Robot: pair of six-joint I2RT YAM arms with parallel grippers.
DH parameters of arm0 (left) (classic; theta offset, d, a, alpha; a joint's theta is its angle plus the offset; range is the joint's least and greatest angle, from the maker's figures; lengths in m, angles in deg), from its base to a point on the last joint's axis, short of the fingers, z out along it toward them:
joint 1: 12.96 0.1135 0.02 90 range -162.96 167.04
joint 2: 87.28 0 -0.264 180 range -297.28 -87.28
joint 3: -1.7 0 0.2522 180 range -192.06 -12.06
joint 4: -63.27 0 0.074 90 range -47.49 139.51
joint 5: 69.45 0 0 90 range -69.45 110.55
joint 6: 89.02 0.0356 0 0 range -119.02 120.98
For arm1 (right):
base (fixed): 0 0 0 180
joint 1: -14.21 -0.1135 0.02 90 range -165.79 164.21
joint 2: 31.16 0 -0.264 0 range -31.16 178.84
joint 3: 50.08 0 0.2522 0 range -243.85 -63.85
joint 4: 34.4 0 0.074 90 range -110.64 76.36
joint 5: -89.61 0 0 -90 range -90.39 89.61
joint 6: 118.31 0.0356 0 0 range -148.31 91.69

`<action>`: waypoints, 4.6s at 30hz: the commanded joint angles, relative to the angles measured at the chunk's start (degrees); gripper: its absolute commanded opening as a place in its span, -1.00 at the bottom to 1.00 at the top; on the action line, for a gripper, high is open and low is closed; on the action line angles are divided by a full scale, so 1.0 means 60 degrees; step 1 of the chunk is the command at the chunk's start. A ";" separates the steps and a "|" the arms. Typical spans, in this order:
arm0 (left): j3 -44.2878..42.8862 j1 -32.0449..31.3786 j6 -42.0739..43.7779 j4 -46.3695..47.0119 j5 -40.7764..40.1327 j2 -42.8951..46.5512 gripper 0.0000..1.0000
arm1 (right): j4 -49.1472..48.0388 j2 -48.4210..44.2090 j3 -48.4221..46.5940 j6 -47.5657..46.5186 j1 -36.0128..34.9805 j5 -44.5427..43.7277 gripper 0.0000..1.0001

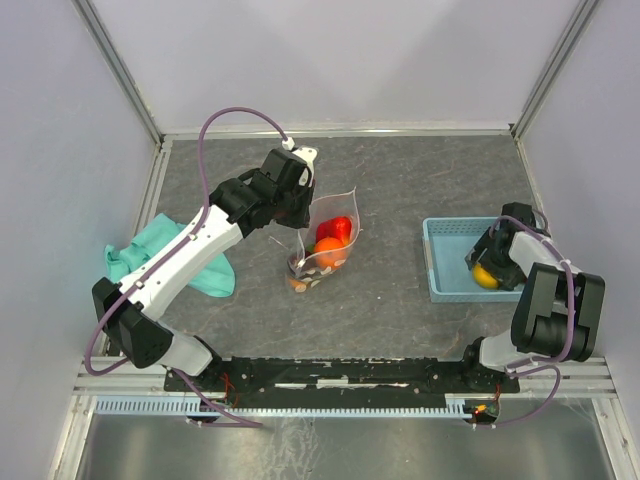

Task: Place the food in the zip-top bag and seal the zipper
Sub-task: Pick up the fake fruit from the bin, then place the fake fruit in the zipper food storage bag, then pick up the fake fruit from the bin.

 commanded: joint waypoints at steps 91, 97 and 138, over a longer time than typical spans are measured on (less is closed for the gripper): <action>-0.0627 -0.0040 0.0442 -0.0152 0.0239 -0.0011 -0.95 | -0.7338 -0.0500 -0.2447 -0.0380 -1.0065 0.2214 0.94; -0.0562 -0.0040 0.0444 -0.0152 0.0198 0.0007 -0.95 | -0.6315 -0.1340 -0.2775 -0.0616 -1.0046 0.2039 0.95; -0.0383 -0.0019 0.0426 -0.0144 -0.0304 0.0091 -0.95 | 0.2600 -0.3532 -0.1762 0.1295 -0.5099 -0.3146 0.96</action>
